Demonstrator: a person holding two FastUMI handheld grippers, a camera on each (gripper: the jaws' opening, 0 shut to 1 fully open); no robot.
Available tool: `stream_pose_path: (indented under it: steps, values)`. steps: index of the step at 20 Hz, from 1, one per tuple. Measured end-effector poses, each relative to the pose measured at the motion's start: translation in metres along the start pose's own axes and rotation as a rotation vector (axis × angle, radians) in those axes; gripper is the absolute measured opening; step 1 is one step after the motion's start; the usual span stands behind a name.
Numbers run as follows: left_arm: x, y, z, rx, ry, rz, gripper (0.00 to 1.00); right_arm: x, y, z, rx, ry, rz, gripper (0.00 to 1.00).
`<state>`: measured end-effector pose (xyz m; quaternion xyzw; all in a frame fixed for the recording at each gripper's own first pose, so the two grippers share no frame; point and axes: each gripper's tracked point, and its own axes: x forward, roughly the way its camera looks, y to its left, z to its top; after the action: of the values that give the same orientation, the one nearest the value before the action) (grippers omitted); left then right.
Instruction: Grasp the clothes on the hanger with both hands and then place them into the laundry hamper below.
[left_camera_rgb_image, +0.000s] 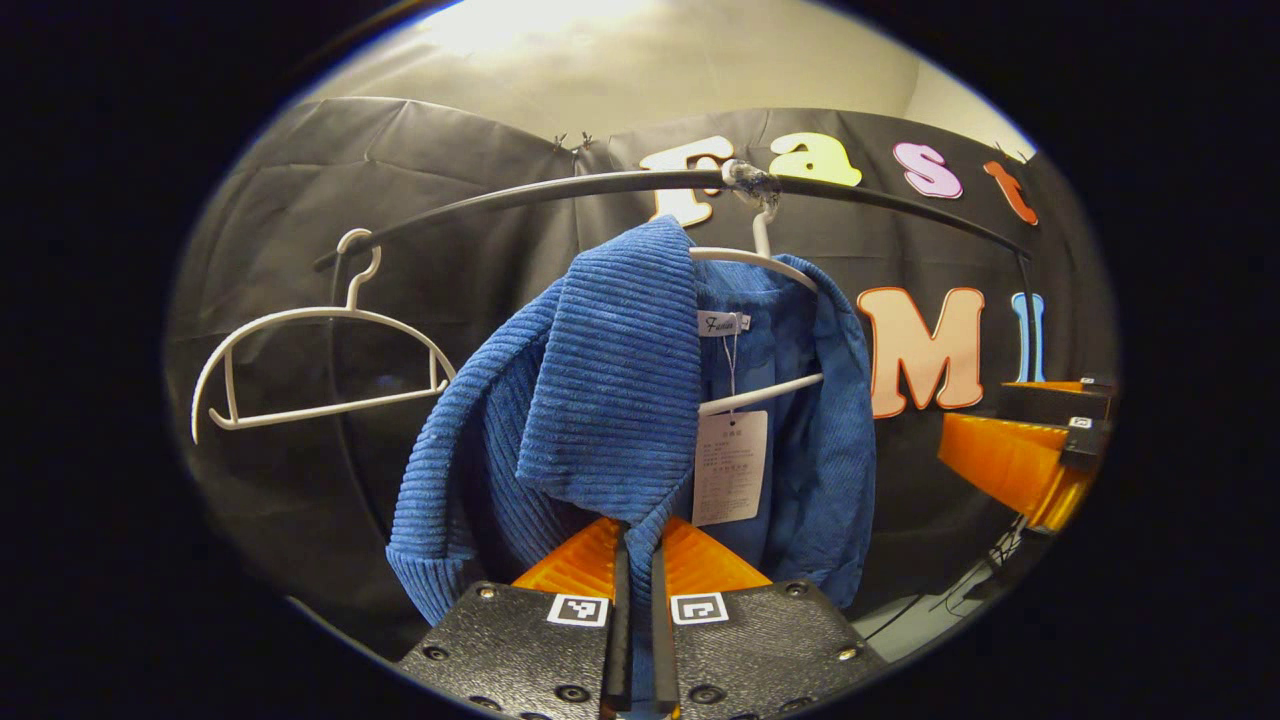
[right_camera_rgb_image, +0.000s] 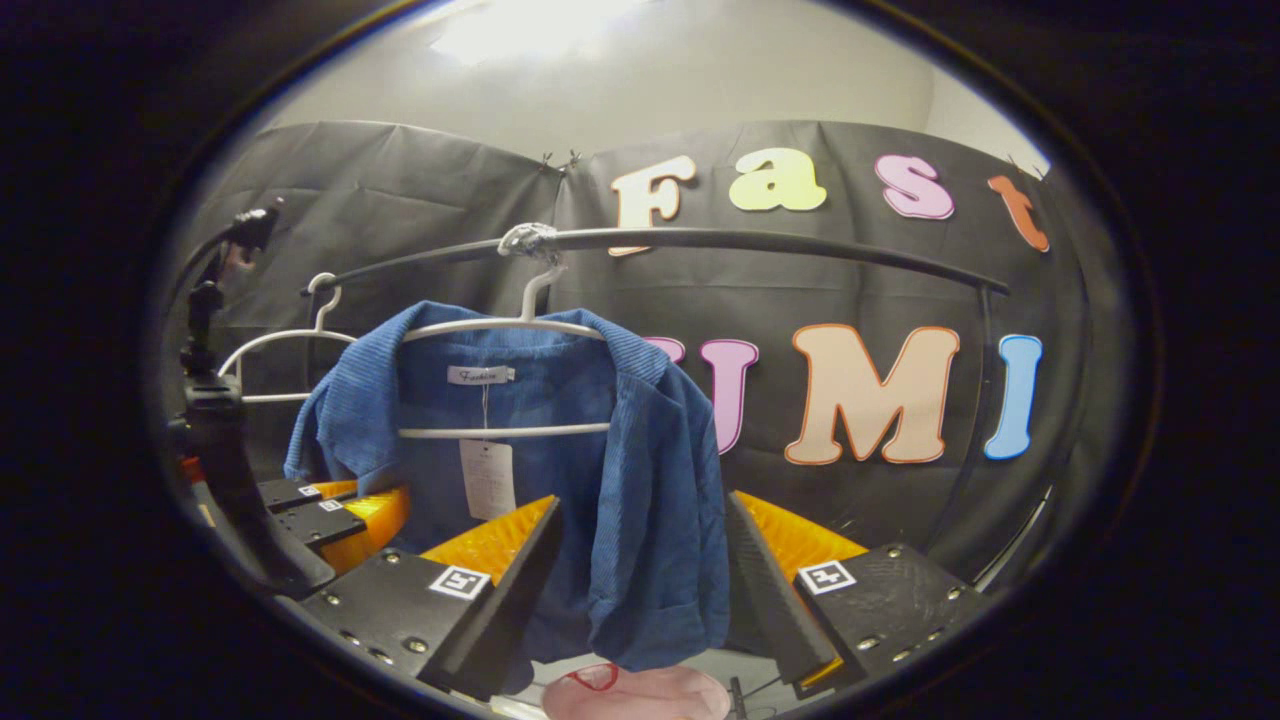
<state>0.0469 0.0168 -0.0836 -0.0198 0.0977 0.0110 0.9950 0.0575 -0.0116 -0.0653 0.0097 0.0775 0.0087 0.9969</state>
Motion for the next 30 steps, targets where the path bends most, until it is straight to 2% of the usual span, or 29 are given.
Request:
stream_pose_path:
  steps: [4,7,12,17,18,20,21,26,28,30]
  values:
    - [-0.006,0.000,-0.001,-0.011,0.011,-0.034,0.10,0.020,0.006,-0.003,-0.013,-0.002,0.005,0.94]
    - [-0.011,0.003,0.000,0.003,0.008,-0.043,0.08,0.037,0.015,-0.005,-0.020,-0.008,0.015,0.96]
    - [-0.014,0.007,0.003,0.022,0.004,-0.056,0.09,0.069,0.020,-0.009,-0.011,-0.014,0.003,0.94]
    - [-0.017,0.010,0.005,0.012,-0.001,-0.066,0.09,0.093,0.020,-0.031,0.004,0.020,-0.014,0.97]
    - [-0.017,0.011,0.006,0.010,-0.002,-0.065,0.09,0.097,0.022,-0.037,0.011,0.033,-0.010,0.90]
    - [-0.018,0.014,0.006,0.010,-0.006,-0.065,0.09,0.102,0.021,-0.048,0.023,0.060,-0.013,0.82]
    - [-0.018,0.015,0.007,0.010,-0.007,-0.065,0.09,0.102,0.024,-0.053,0.029,0.075,-0.012,0.75]
    - [-0.020,0.016,0.009,0.025,-0.012,-0.069,0.10,0.110,0.027,-0.074,0.011,0.116,-0.022,0.77]
    - [-0.021,0.016,0.010,0.029,-0.015,-0.074,0.09,0.113,0.028,-0.082,0.008,0.139,-0.013,0.40]
    - [-0.022,0.016,0.010,0.029,-0.017,-0.075,0.07,0.118,0.012,-0.094,-0.027,0.177,-0.072,0.39]
